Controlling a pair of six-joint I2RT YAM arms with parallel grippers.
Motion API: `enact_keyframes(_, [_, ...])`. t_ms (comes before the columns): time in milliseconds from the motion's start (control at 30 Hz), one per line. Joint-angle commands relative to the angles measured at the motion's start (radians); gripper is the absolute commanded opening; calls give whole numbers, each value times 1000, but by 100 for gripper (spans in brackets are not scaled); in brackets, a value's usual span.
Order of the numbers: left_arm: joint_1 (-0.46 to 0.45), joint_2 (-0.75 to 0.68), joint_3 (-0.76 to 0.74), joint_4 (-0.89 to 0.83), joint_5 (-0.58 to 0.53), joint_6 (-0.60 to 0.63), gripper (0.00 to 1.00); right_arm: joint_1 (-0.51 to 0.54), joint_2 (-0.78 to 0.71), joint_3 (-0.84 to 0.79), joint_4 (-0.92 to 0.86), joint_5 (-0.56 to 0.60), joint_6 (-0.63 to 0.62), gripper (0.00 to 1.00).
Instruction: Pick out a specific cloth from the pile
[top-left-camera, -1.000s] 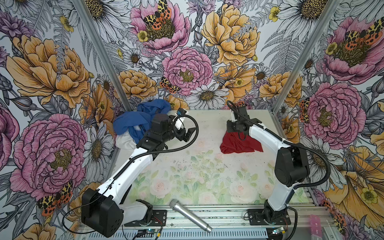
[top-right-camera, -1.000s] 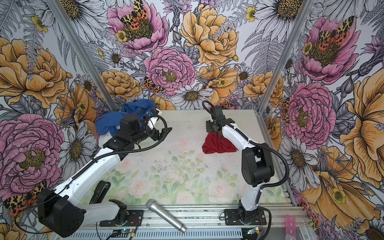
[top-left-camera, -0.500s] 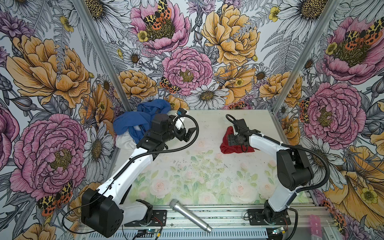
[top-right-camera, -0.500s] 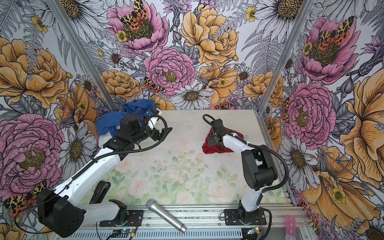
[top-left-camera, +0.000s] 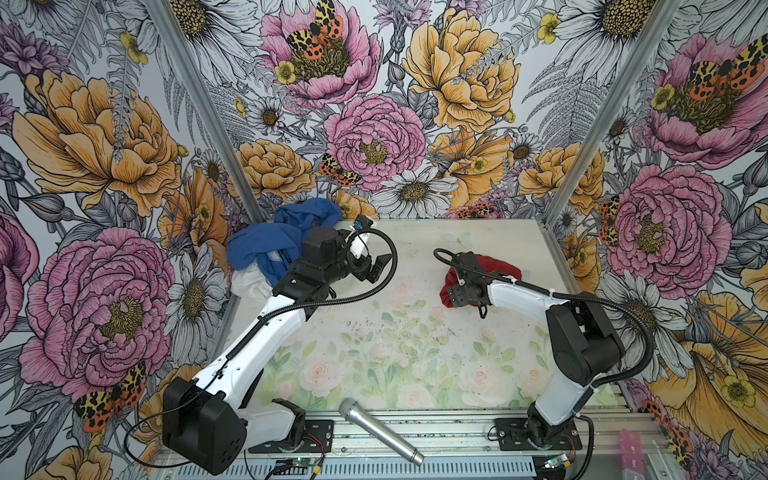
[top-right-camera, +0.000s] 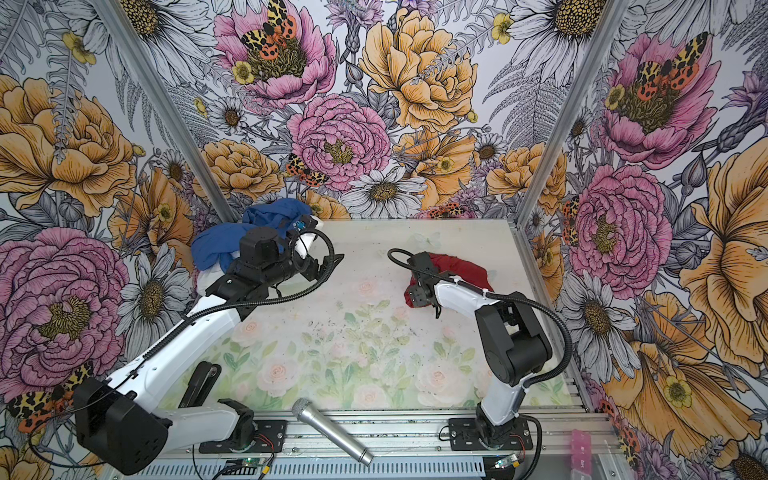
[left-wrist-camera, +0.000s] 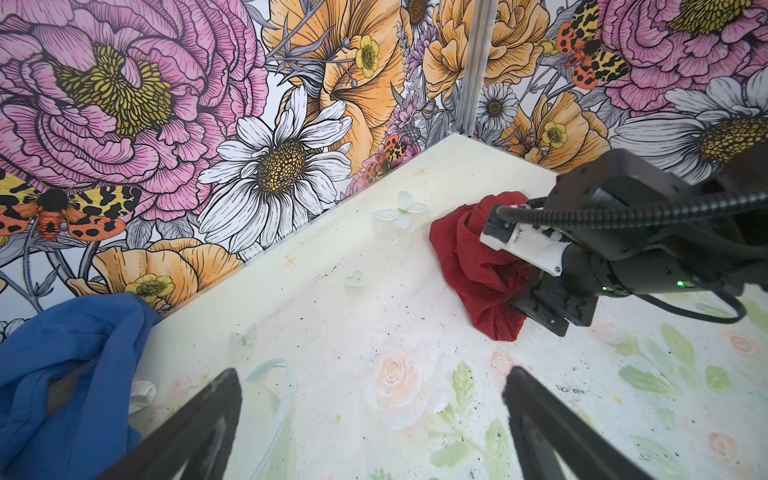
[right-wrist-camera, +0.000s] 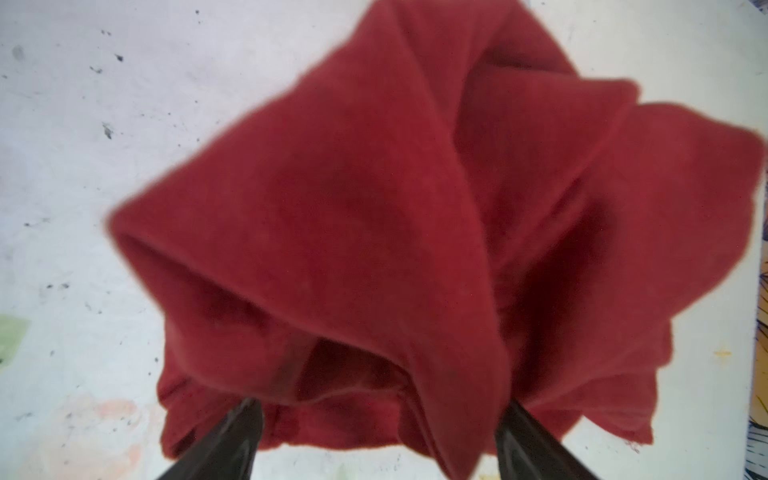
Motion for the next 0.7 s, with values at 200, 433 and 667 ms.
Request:
enact_keyframes(200, [30,-23,30,-3,-17,-18,99,9,195,236,-170,-6,1,85])
enact_keyframes(433, [70,-19,36,6,-15,-52,99,1,274,332,-273,-60,14,61])
enact_keyframes(667, [89,-15,32,11,-23,-52,99,-47,242,339,-273,-171,33,1])
